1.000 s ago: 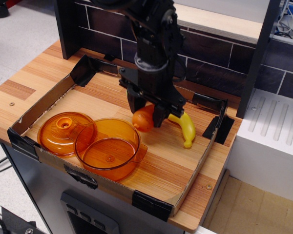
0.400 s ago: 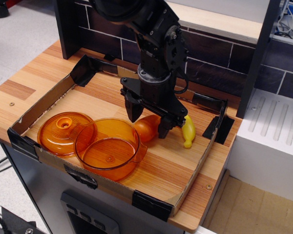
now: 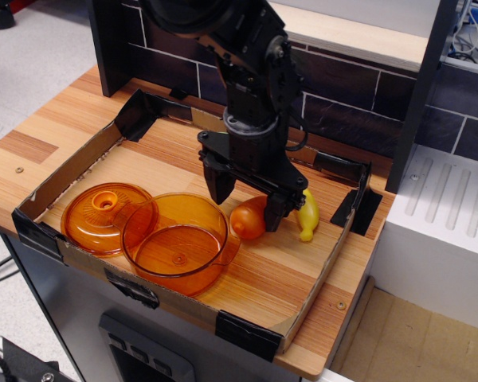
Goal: Take carrot out of pot
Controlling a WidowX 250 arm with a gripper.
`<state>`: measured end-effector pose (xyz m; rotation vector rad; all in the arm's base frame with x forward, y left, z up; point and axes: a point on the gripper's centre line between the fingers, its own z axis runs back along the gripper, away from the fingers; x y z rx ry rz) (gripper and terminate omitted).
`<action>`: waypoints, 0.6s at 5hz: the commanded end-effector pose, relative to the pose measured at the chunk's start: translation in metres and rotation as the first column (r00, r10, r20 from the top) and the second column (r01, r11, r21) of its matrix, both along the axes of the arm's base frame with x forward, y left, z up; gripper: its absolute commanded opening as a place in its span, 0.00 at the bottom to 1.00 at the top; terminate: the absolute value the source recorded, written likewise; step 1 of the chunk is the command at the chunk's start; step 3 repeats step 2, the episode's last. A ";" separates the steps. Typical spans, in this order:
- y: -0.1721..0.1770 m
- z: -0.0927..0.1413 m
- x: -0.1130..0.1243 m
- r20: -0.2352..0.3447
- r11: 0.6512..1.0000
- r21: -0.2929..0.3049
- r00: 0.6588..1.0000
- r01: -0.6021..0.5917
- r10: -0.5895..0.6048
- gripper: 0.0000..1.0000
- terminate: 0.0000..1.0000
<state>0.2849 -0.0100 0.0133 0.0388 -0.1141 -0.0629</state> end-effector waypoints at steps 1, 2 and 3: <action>0.006 0.057 0.009 0.113 0.996 -0.091 0.994 0.017 -0.006 1.00 0.00; 0.005 0.097 0.010 0.147 0.991 -0.134 0.989 0.019 0.001 1.00 1.00; 0.005 0.097 0.010 0.147 0.991 -0.134 0.989 0.019 0.001 1.00 1.00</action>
